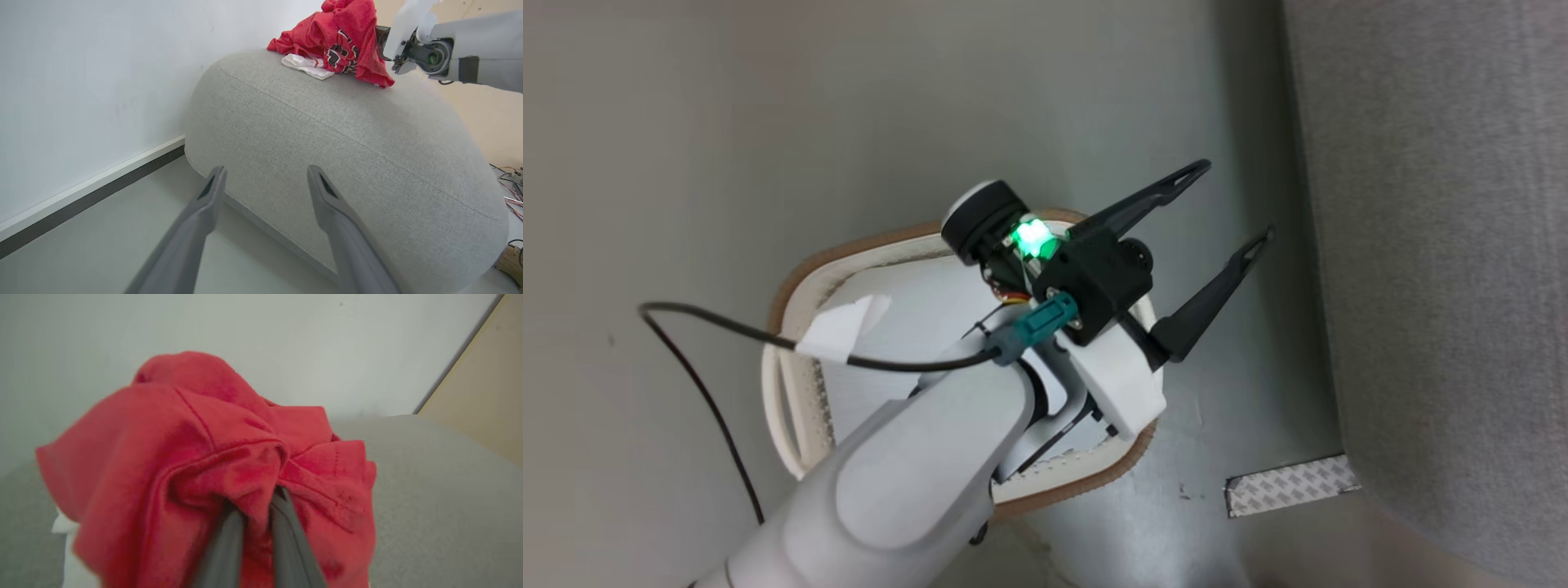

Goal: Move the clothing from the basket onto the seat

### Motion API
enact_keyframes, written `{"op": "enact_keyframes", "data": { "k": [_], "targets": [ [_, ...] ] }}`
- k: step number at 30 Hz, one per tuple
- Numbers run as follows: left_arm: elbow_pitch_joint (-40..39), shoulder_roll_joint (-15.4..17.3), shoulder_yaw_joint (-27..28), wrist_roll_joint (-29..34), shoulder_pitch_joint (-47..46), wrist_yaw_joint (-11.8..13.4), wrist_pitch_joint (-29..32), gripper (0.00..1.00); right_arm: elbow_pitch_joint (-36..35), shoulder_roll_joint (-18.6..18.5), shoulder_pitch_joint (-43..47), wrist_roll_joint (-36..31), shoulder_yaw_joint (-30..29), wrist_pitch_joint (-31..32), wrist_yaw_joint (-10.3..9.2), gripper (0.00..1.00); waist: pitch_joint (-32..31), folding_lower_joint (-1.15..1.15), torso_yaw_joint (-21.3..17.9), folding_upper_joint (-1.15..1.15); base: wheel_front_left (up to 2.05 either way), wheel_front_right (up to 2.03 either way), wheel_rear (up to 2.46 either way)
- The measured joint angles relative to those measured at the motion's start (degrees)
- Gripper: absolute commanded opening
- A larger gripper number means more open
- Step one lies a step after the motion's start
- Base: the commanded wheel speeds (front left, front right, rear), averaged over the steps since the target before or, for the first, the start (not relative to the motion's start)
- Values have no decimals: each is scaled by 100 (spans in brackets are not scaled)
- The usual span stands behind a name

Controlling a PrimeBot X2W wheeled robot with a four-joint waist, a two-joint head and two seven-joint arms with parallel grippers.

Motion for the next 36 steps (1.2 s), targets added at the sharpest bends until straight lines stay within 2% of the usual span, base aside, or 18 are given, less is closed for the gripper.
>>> {"op": "enact_keyframes", "data": {
  "k": [1, 2, 3, 4, 5, 13, 21, 27, 32, 36],
  "targets": [
    [23, 11, -9, 0, 39, 10, -31, 100, 59, 35, 57, -86, -15, -13, 0, 1, -5, 0, 34, 0, 0, 0, 0],
    [54, 26, -16, -3, 92, 14, -52, 100, 98, 65, 121, -147, -43, -19, 0, 26, -35, 0, 52, 0, 0, 0, 0],
    [80, 38, -14, -15, 136, 14, -80, 100, 68, 74, 202, -165, -68, -34, 0, 46, -79, 0, 62, 0, 0, 0, 0],
    [104, 54, -7, -24, 169, 24, -101, 100, -40, 88, 294, -191, -71, -34, -1, 95, -134, -1, 63, 0, 0, 0, 0],
    [136, 71, 0, -40, 198, 37, -138, 100, -196, 114, 403, -204, -41, -35, 0, 100, -202, -1, 57, 0, 0, 0, 0],
    [442, 125, 76, -324, 810, 143, -548, 100, -1328, 437, 1954, -66, 565, -41, 0, 100, -1013, -2, -9, 0, 0, 0, 0],
    [850, 202, 456, -676, 1932, 770, -1043, 100, -2934, 634, 4117, 97, 1115, -42, 0, 100, -2203, -4, 61, 0, 0, 0, 0],
    [1172, 169, 764, -1080, 2932, 1102, -1211, 100, -3876, 902, 5400, 86, 1351, -52, 0, 100, -3148, -5, 290, 0, 0, 0, 0],
    [1439, 232, 1127, -1281, 3643, 1333, -1265, 100, -4392, 1334, 6066, 75, 1740, -53, 0, 100, -3835, -5, 565, 0, 0, 0, 0],
    [1404, 297, 1528, -1177, 4016, 1432, -1289, 100, -4604, 1736, 6394, 194, 1846, -53, 0, 100, -4153, -5, 862, 0, 0, 0, 0]
  ]
}}
